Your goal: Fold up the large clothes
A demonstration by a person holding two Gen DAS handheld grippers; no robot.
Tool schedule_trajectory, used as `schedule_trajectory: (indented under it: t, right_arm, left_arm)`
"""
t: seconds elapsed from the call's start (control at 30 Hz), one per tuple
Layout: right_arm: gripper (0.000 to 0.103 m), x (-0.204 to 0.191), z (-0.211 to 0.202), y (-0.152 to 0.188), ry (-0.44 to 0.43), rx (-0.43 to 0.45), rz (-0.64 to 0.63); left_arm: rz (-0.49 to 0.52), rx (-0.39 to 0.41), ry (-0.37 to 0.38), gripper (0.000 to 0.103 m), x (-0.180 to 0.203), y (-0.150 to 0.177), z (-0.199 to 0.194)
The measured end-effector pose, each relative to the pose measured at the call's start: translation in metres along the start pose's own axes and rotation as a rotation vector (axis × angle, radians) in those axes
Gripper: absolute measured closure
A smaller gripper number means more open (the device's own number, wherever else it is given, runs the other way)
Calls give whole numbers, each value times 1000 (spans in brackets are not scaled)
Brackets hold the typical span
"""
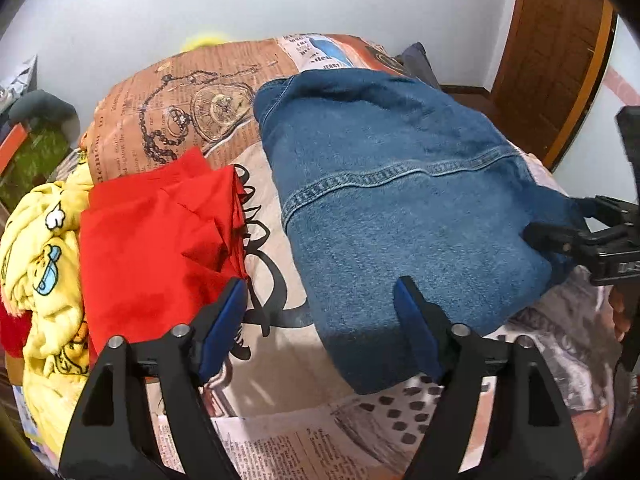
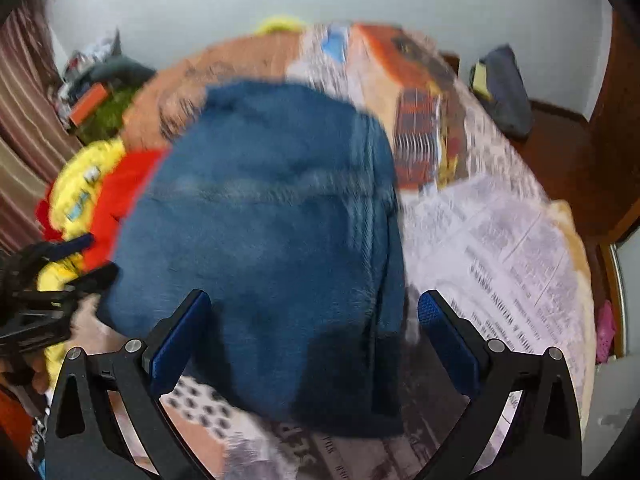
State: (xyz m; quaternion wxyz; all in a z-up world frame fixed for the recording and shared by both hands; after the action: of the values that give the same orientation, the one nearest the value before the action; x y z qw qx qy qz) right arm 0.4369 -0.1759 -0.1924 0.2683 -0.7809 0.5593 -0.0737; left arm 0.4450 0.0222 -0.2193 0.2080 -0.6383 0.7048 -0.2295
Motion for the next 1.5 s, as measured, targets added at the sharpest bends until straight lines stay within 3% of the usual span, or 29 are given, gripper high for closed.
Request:
schedule_trajectory:
  t: [0.13,0.33,0.53,0.83,0.97,1.1,1.33,1.5]
  right_arm:
    - [0,20,4,12,-60,-29,62]
    - [0,52,-13,31,-38,-22,126]
    - [0,53,-30,38,-25,-17,125]
    - [0,37,-49,7,-30,70,53]
    - [0,30,-50,-10,-51,114,32]
    - [0,30,-37,-24,-69,111,34]
    - [0,42,20,-35,-144,-16,94]
    - [0,49,46,-36,-246,-76,151]
  left_arm:
    - [0,14,3,21,-2,10,-1]
    - [27,-9,-5,14,-5,24,-8]
    - [65,-13,-56,14,-10,39,-22]
    - [40,99,-69,14,-21,4,-54]
    - [-5,125,-26,14,-24,-23,-48]
    - [-87,80,57,14,-32,-41,-19]
    - [-292,-124,282,14,-44,-45,55]
    - [-329,-159,361,14,-39,-44,78]
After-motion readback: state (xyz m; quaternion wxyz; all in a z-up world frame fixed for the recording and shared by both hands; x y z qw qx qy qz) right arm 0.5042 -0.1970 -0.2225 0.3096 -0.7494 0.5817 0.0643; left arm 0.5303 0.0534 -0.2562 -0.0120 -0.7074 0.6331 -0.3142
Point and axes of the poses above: each gripper's, at about its wrist camera, not at the fingertips, and z roughly the way its jaws point, x to its right, y to its underside, the point moved 4 cm from there along z, roughly the way its jaws point, and after that the axes turned 2 degrees about -z, right-handed, at the moved point
